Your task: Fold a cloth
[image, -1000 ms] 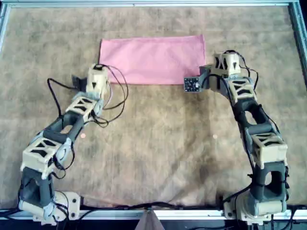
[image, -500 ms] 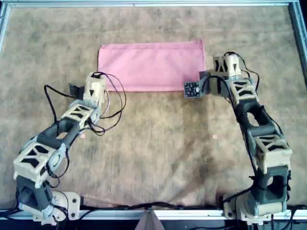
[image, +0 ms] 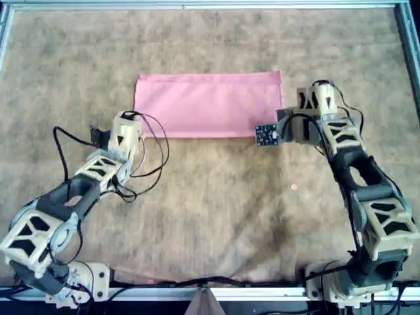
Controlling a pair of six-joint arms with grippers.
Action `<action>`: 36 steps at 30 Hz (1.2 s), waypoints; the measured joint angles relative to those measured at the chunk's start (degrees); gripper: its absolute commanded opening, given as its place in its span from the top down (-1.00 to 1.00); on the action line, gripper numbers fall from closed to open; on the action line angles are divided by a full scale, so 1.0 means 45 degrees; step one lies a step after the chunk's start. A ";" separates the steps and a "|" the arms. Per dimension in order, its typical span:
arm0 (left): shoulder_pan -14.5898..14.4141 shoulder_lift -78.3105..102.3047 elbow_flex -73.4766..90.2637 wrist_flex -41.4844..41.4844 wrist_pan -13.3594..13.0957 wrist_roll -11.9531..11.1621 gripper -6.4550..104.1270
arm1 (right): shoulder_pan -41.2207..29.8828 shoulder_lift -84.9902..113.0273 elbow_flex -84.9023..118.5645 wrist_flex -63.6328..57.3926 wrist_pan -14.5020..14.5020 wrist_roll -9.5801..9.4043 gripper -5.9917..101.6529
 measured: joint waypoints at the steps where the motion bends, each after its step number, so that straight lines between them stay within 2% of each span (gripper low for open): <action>1: 0.0000 0.0234 0.0234 0.0000 0.0000 0.0000 0.85 | 0.0039 0.0098 0.0313 0.0000 0.0000 0.0000 0.90; 10: -0.0020 0.1914 0.2305 0.0000 0.0000 0.0000 0.85 | 0.0938 0.0957 0.2109 0.0000 0.0078 -0.0098 0.90; 11: -0.0020 0.2090 0.2520 0.0000 0.0000 0.0000 0.85 | 0.0977 0.1289 0.2363 0.0000 0.0117 0.0020 0.90; 14: -0.0039 0.2656 0.3164 0.0000 0.0000 0.0000 0.85 | 0.1035 0.2246 0.2930 0.0000 0.0078 0.0000 0.90; 20: -0.1133 0.3496 0.4414 0.0000 0.0000 0.0000 0.85 | 0.0879 0.3398 0.4199 0.0000 0.0273 -0.0195 0.90; 27: -0.1348 0.3574 0.4844 0.0000 -0.0059 0.0000 0.81 | 0.0957 0.3438 0.4492 0.0000 0.0293 -0.0195 0.88; 29: -0.1348 0.3574 0.4844 0.0000 -0.0039 0.0000 0.73 | 0.0957 0.3438 0.4492 0.0000 0.0293 -0.0195 0.82; 31: -0.1348 0.3574 0.4844 0.0000 -0.0098 0.0000 0.54 | 0.0938 0.3438 0.4492 0.0000 0.0293 -0.0195 0.69; 36: -0.1348 0.3574 0.4902 0.0000 -0.0137 0.0000 -0.01 | 0.0918 0.3594 0.4902 0.0000 0.0254 -0.0195 0.17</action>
